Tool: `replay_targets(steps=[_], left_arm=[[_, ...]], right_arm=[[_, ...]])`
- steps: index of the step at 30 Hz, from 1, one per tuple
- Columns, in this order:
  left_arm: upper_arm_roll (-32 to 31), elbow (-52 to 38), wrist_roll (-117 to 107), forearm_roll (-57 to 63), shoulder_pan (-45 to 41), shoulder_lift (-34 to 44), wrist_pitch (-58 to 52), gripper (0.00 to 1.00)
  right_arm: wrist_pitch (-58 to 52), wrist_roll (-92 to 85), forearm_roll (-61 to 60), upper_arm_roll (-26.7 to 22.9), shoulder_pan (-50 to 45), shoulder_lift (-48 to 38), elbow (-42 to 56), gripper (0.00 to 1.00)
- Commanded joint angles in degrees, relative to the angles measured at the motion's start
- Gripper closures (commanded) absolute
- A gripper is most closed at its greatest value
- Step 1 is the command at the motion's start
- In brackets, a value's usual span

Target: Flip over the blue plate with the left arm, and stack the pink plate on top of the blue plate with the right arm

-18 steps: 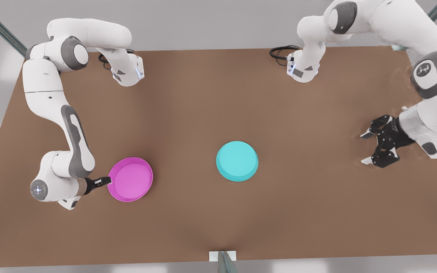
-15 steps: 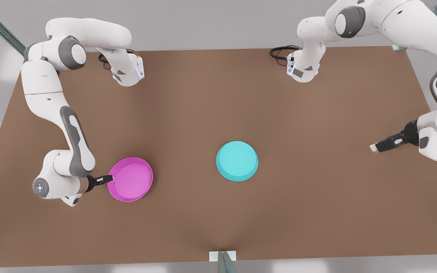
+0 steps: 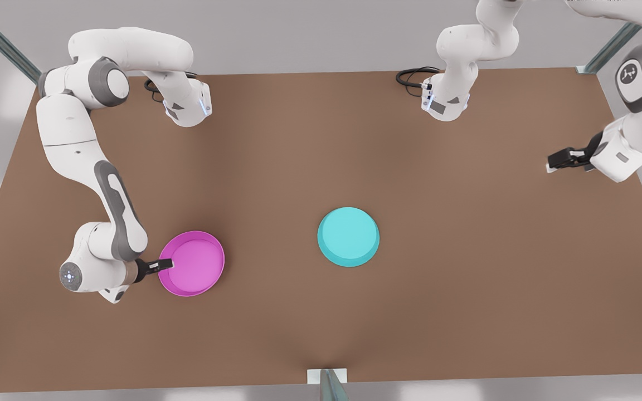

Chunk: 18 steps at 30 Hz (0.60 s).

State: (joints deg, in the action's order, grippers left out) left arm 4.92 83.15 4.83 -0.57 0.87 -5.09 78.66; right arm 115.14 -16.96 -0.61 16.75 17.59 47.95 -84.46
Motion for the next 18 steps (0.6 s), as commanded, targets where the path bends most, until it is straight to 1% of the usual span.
replay_targets(steps=[1,2,4,5,7,12,15,16,17,18], left_arm=[[0.00,0.00,0.00,0.22,-0.43,-0.01,0.00,0.00],[0.00,0.00,0.00,0.22,-0.43,-0.01,0.00,0.00],[0.00,0.00,0.09,0.22,-0.43,-0.01,0.00,0.00],[0.00,0.00,0.09,0.22,-0.43,-0.01,0.00,0.00],[0.00,0.00,0.09,0.22,-0.43,-0.01,-0.09,0.00],[0.00,0.00,0.09,0.22,-0.43,-0.09,-0.18,0.00],[0.00,0.00,0.00,0.22,-0.43,-0.36,-0.18,0.00],[0.00,0.00,0.00,0.22,-0.43,-0.36,-0.18,0.00],[0.00,0.00,0.00,0.22,-0.43,-0.36,-0.17,0.00],[0.00,0.00,0.00,0.22,-0.43,-0.45,-0.09,0.00]], right_arm=[[0.00,0.00,0.00,0.03,-0.01,0.03,0.00,0.04],[0.00,0.18,0.00,-0.06,-0.10,0.03,0.00,0.08],[-0.18,0.09,0.09,-0.06,-0.10,0.03,-0.09,0.23],[-0.53,0.00,0.61,-0.06,-0.01,-0.05,0.00,0.35],[-0.79,-0.44,0.79,-0.06,-0.10,-0.05,0.00,0.51],[-0.35,-0.09,0.79,-0.06,-0.36,0.74,-0.18,0.46],[-0.26,-0.18,0.79,-0.06,-0.27,0.74,-0.09,0.48],[-0.26,-0.18,0.79,-0.05,-0.27,0.82,-0.09,0.51],[-0.26,-0.35,0.79,-0.06,-0.27,0.82,-0.09,0.57],[-0.26,-0.44,0.79,-0.06,-0.27,0.82,-0.18,0.67]])
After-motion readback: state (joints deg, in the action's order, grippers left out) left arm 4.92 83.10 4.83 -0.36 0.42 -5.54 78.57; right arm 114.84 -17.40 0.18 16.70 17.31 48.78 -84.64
